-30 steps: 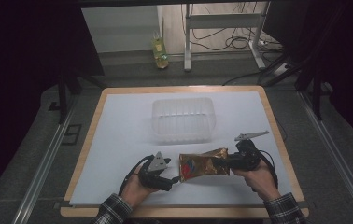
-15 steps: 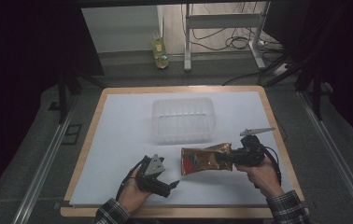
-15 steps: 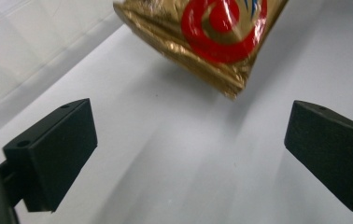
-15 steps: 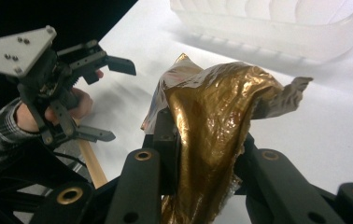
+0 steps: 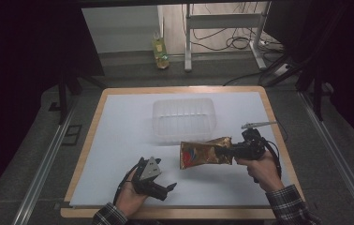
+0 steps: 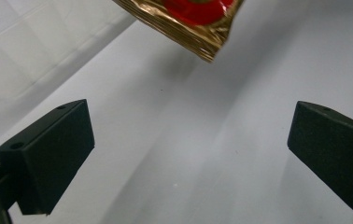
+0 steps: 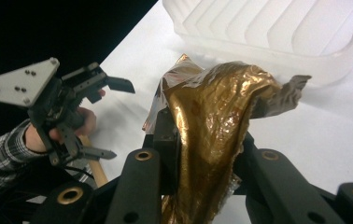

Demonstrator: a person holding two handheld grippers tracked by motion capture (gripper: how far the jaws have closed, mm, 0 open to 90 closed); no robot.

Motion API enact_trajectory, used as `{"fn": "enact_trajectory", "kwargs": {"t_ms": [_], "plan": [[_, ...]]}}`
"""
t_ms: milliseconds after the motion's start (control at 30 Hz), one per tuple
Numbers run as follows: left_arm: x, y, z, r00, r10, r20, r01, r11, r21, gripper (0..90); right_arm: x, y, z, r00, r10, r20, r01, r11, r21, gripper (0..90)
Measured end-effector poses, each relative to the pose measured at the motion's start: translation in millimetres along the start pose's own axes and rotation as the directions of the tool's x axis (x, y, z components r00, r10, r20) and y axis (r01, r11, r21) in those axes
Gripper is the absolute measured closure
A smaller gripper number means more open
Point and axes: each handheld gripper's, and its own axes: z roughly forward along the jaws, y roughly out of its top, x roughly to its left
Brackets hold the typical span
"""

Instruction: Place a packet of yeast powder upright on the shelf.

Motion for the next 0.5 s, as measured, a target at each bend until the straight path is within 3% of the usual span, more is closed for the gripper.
{"fn": "enact_trajectory", "kwargs": {"t_ms": [500], "plan": [[0.5, 0.6, -2.8, 1.0, -0.002, 0.003, 0.002, 0.9997, -0.023, 0.4, -4.9, 30.7, -2.9, 0.9997, 0.024, 0.004, -0.023, 0.999, -0.038, 72.4]]}}
